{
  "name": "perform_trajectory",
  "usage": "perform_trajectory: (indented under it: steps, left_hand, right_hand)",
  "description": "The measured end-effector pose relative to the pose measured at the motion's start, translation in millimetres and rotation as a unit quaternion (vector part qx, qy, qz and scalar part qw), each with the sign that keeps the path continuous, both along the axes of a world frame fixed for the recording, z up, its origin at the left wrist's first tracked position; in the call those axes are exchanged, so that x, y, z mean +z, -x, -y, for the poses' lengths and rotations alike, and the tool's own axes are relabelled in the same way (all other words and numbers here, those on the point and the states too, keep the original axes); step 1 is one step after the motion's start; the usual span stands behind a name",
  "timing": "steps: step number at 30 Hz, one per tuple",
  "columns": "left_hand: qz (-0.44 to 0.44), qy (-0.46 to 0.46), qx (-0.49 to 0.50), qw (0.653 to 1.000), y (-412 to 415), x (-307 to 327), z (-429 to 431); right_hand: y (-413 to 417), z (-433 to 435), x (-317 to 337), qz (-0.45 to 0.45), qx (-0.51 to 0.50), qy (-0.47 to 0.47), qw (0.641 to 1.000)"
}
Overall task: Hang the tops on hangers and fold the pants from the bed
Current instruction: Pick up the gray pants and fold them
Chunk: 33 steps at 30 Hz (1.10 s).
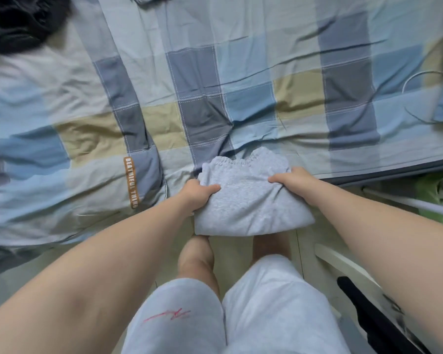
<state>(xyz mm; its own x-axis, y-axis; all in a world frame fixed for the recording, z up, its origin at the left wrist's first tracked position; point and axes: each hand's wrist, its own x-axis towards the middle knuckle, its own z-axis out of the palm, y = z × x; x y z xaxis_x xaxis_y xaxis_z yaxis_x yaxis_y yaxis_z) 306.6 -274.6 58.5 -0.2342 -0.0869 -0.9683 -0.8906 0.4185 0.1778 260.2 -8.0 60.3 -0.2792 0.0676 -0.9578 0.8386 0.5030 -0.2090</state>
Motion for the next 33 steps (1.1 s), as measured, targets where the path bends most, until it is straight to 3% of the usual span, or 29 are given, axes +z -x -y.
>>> perform_trajectory:
  steps: [5, 9, 14, 17, 27, 33]
  left_hand:
    - [0.011, -0.014, -0.029, 0.999, -6, 77, 13]
    - [-0.030, -0.021, -0.064, 0.997, -7, 139, 21]
    - [-0.106, -0.063, -0.074, 0.990, -5, 209, 16]
    - [-0.188, -0.069, -0.133, 0.971, -7, 240, 8]
    - [-0.375, -0.196, -0.296, 0.856, -12, 336, -81]
    - [-0.442, -0.305, -0.345, 0.770, -69, 389, -166]
  right_hand:
    - [-41, 7, 87, 0.006, -0.083, -0.019, 0.996]
    - [-69, 15, 153, -0.036, -0.157, -0.020, 0.987]
    - [-104, 17, 231, -0.145, -0.279, -0.013, 0.949]
    - [-126, 16, 270, -0.220, -0.327, -0.015, 0.919]
    - [-241, -19, 371, -0.412, -0.466, -0.097, 0.777]
    - [-336, -56, 435, -0.517, -0.495, -0.190, 0.672]
